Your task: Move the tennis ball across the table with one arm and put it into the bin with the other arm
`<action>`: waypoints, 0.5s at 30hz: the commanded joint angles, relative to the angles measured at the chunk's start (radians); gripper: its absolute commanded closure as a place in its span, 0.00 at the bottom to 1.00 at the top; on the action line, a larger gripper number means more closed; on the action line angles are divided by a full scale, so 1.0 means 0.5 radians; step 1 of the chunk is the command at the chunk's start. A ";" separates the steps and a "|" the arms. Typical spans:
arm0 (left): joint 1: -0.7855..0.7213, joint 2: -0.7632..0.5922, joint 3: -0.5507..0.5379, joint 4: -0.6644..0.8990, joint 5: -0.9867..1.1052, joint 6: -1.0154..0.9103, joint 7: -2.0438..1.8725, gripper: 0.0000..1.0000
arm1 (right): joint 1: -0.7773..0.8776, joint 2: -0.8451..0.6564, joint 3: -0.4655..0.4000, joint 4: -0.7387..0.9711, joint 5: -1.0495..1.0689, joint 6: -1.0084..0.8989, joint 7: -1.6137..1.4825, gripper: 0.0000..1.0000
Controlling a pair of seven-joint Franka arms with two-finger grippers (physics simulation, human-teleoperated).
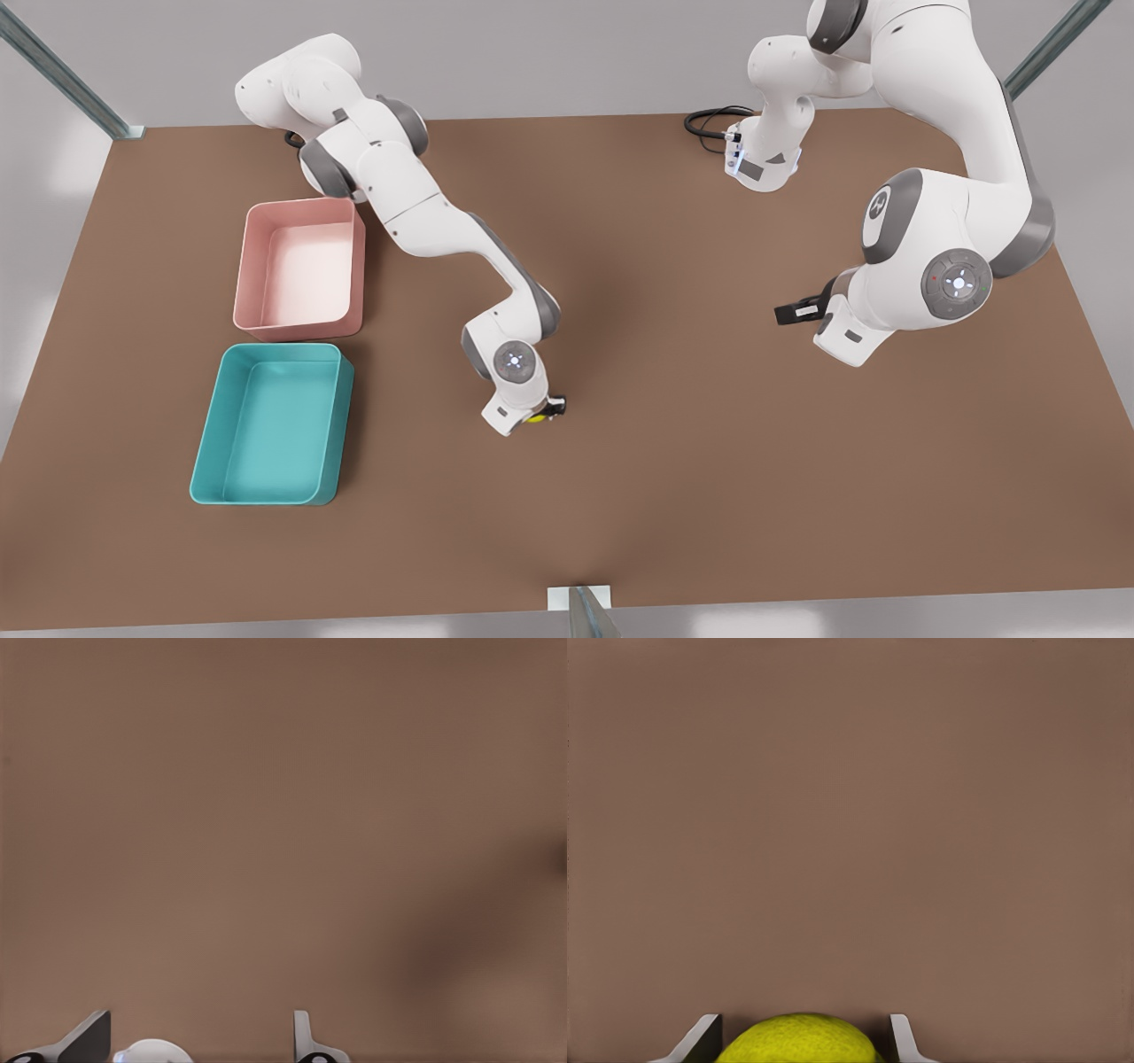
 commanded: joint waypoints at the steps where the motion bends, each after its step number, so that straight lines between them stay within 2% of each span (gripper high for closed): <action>1: 0.000 -0.001 0.000 0.001 0.001 -0.003 -0.034 0.00 | -0.035 -0.022 0.005 0.003 0.005 0.003 0.042 0.32; 6: 0.000 -0.001 0.000 0.001 0.001 0.000 -0.034 0.00 | -0.106 -0.096 0.021 0.003 0.002 -0.034 -0.075 0.32; 12: 0.000 0.002 0.000 0.001 0.001 -0.003 -0.034 0.00 | -0.468 -0.357 -0.004 -0.018 -0.023 -0.442 -1.072 0.32; 13: 0.000 0.002 0.000 0.001 0.001 -0.003 -0.034 0.00 | -0.541 -0.400 -0.028 -0.018 -0.035 -0.509 -1.259 0.32; 15: 0.000 0.014 0.000 0.001 -0.002 -0.003 -0.034 0.00 | -0.560 -0.449 -0.267 -0.022 -0.032 -0.605 -1.725 0.32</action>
